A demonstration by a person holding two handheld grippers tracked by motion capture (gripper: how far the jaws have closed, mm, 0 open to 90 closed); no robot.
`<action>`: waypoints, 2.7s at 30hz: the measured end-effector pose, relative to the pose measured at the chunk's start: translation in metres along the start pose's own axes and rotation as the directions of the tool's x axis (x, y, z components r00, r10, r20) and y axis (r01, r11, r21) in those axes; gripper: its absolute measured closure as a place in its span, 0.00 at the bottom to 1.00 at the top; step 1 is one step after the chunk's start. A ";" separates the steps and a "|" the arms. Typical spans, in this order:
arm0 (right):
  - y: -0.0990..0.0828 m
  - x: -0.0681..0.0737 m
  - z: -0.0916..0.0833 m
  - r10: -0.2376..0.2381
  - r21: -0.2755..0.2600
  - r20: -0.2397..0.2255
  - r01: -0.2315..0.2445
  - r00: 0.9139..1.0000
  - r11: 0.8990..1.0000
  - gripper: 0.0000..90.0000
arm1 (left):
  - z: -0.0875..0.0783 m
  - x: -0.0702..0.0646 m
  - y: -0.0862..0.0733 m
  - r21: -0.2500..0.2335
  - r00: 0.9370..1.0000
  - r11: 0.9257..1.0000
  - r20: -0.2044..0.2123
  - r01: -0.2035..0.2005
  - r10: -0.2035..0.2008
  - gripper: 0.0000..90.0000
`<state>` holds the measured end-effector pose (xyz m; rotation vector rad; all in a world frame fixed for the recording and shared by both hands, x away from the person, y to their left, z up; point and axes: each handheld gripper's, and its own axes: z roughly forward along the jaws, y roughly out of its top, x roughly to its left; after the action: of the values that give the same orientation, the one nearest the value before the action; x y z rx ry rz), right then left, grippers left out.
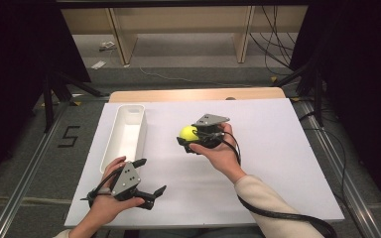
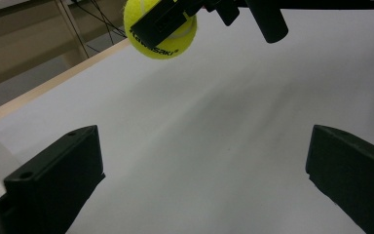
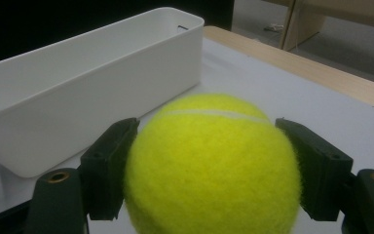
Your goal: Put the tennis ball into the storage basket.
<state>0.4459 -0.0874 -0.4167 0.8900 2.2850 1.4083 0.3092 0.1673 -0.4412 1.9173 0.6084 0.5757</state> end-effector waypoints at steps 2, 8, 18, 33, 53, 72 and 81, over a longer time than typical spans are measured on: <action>0.000 0.001 0.001 0.002 0.003 -0.003 -0.002 1.000 1.000 0.30 | 0.000 0.000 0.000 0.000 1.000 1.000 0.000 0.000 0.000 0.00; 0.002 0.006 0.006 0.002 0.002 -0.014 -0.002 1.000 1.000 0.30 | 0.000 0.000 0.000 0.000 1.000 1.000 0.001 0.000 0.000 0.00; 0.002 0.010 0.010 -0.008 0.009 -0.019 0.008 1.000 1.000 0.30 | 0.000 0.000 0.000 -0.003 1.000 1.000 0.002 0.003 -0.003 0.00; 0.001 0.016 0.014 -0.023 0.023 -0.026 0.024 0.999 0.999 0.30 | 0.000 -0.001 0.001 -0.004 1.000 1.000 -0.001 -0.006 0.006 0.00; 0.004 0.030 0.023 -0.034 0.029 -0.058 0.035 0.998 0.999 0.30 | 0.000 -0.003 0.002 -0.004 1.000 1.000 -0.002 -0.027 0.027 0.01; 0.009 0.034 0.025 -0.044 0.022 -0.056 0.046 0.997 0.999 0.30 | 0.000 -0.002 0.000 0.011 0.999 0.999 -0.005 -0.032 0.032 0.01; 0.012 0.034 0.029 -0.048 0.025 -0.057 0.049 0.997 0.998 0.30 | -0.001 -0.002 0.000 0.003 1.000 1.000 -0.002 -0.028 0.028 0.00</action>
<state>0.4400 -0.0411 -0.4177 0.8064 2.3556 1.4031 0.3070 0.1663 -0.4411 1.9312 0.5848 0.5955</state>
